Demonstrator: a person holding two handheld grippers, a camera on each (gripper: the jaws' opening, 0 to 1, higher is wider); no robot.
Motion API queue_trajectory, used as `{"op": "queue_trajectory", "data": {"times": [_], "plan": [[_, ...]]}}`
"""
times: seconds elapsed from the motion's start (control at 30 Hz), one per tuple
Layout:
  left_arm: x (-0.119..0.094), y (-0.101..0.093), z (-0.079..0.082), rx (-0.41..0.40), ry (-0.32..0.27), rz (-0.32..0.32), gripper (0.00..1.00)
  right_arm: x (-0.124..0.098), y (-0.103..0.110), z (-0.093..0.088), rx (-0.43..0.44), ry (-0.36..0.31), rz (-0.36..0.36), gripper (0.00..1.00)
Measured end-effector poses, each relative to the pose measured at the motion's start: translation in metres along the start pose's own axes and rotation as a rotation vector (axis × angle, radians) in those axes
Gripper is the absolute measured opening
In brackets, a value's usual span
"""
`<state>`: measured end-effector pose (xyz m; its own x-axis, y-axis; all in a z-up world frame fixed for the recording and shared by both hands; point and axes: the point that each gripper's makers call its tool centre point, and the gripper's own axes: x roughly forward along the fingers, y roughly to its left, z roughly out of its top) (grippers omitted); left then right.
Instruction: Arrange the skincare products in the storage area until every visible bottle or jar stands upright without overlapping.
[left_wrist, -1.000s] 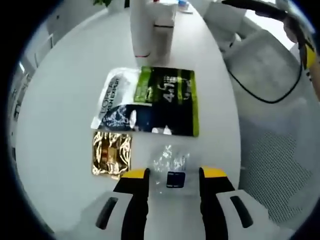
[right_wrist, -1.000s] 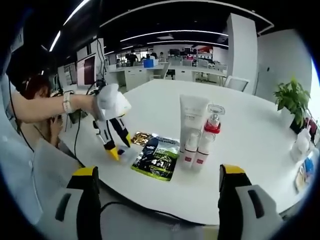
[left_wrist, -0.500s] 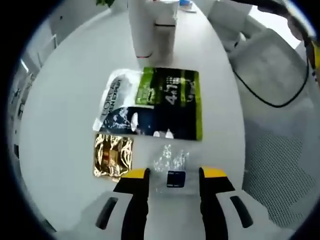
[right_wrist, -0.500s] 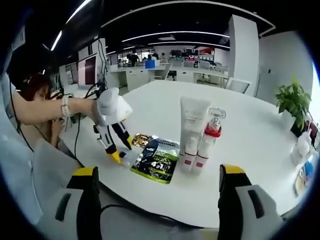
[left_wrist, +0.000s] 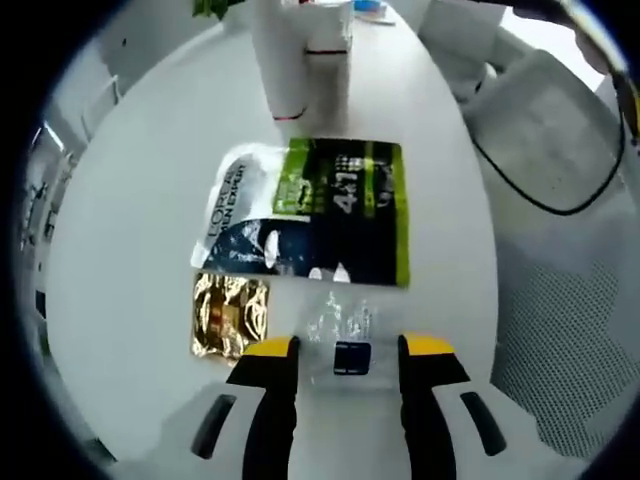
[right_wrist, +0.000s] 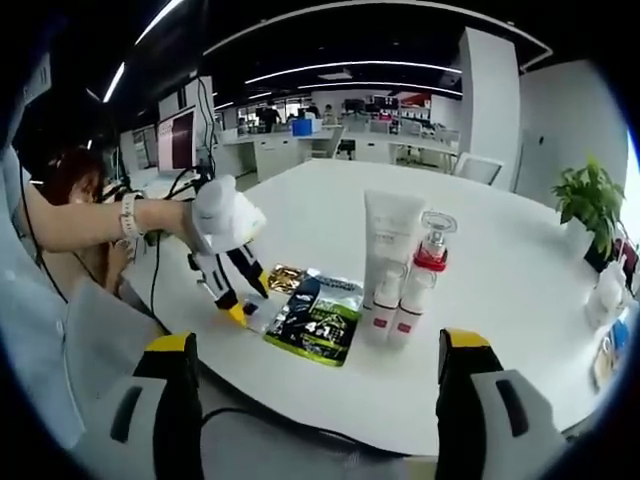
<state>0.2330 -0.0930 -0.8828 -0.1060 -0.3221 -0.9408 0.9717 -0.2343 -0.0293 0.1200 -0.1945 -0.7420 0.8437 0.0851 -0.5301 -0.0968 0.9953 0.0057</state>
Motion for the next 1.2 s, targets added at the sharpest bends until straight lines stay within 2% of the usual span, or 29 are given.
{"op": "queue_trajectory", "data": {"times": [0.37, 0.73, 0.83, 1.2], "plan": [[0.0006, 0.0007, 0.0006, 0.0, -0.028, 0.029, 0.37, -0.0013, 0.0024, -0.0026, -0.005, 0.009, 0.001, 1.0], [0.0022, 0.0016, 0.0013, 0.016, -0.056, 0.008, 0.42, -0.0033, 0.005, -0.0009, -0.012, 0.008, 0.003, 1.0], [0.0023, 0.0026, 0.0031, -0.002, -0.087, -0.003, 0.43, -0.0041, 0.0043, -0.0012, -0.014, 0.01, -0.001, 1.0], [0.0, 0.0053, 0.0076, -0.036, -0.136, -0.024, 0.47, -0.0064, 0.0053, -0.0005, -0.017, 0.007, -0.006, 1.0]]}}
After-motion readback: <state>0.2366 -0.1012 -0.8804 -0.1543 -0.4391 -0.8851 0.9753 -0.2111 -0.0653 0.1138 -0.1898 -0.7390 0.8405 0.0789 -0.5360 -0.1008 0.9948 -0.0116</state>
